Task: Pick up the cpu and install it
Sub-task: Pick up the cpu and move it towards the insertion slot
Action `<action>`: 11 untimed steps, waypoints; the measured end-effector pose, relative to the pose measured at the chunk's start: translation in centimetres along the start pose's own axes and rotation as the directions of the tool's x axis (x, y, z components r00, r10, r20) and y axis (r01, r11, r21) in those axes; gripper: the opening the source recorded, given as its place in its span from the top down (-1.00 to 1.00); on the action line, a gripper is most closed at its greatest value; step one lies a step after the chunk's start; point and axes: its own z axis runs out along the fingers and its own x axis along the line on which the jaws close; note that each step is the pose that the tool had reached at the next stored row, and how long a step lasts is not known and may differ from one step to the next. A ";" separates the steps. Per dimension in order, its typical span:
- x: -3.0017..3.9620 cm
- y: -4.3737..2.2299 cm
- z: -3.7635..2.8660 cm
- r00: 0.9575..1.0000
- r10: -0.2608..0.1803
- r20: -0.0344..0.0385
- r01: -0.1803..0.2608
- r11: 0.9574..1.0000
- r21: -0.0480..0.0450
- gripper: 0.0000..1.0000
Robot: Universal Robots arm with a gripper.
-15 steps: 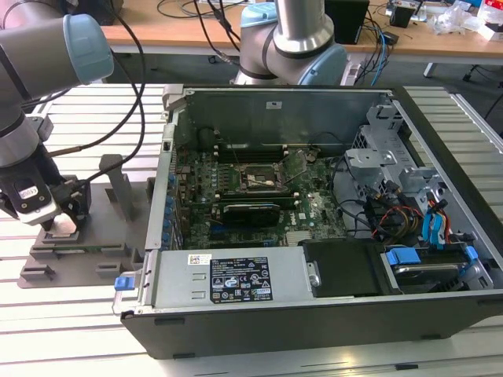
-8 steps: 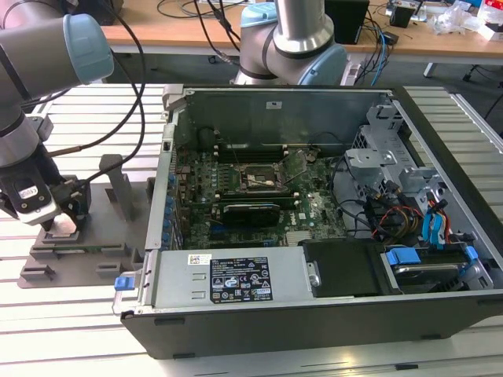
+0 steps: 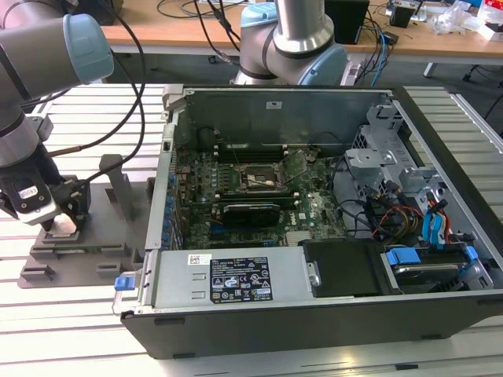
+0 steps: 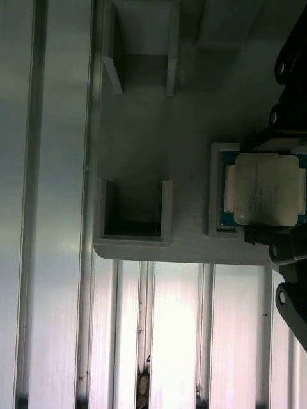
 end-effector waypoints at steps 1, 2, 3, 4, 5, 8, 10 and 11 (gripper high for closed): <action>0.00 0.00 0.00 1.000 0.000 0.000 0.000 1.000 0.000 -0.10; 0.00 0.00 0.00 1.000 0.000 0.000 0.000 1.000 0.000 -0.10; 0.00 0.00 0.00 1.000 0.000 0.000 0.000 1.000 0.000 -0.10; 0.00 0.00 0.00 1.000 0.000 0.000 0.000 1.000 0.000 -0.10; 0.00 0.00 0.01 1.000 0.000 0.000 0.000 1.000 0.000 -0.10; -0.01 0.00 -0.02 1.000 0.000 0.000 0.000 1.000 0.000 -0.10; -0.01 0.00 -0.26 1.000 0.000 0.000 0.000 1.000 0.000 -0.10; -0.02 0.00 -0.39 1.000 0.000 0.000 0.000 1.000 0.000 -0.10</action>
